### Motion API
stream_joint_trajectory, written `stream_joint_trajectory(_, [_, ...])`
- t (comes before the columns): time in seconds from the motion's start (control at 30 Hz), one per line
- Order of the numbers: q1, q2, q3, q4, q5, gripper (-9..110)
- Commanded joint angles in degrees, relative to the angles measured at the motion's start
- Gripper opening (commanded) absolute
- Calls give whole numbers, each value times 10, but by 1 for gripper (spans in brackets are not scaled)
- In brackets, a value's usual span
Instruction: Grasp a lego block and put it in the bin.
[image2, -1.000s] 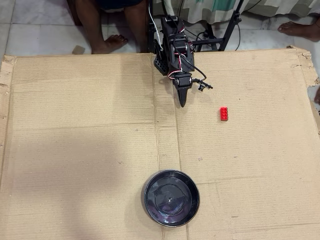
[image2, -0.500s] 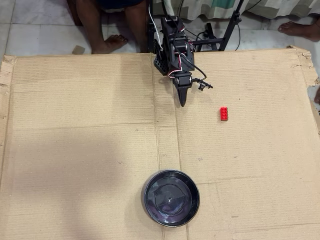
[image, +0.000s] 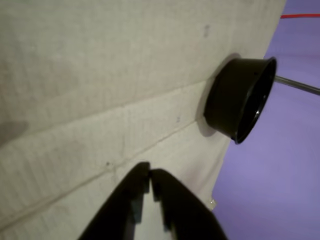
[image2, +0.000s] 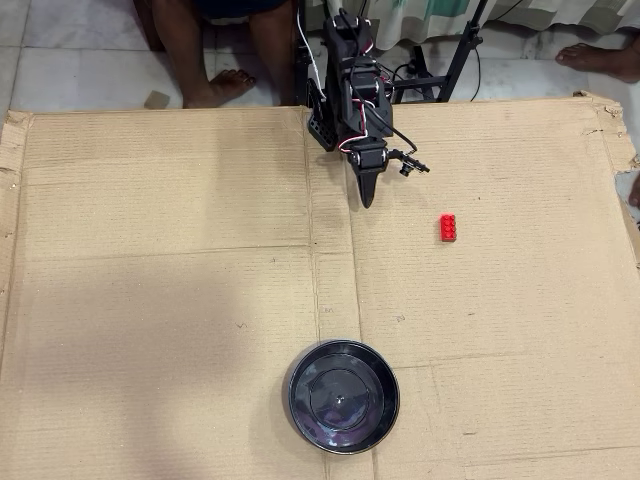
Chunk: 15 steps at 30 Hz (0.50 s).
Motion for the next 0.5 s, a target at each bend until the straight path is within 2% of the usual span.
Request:
stream_joint_trajectory(0.0, [-4, -60, -91, 11, 19, 0])
stream_joint_trajectory(0.2, [-4, -176, -245, 72, 76, 0])
stream_joint_trajectory(0.47, [-6, -294, -367, 119, 180, 0])
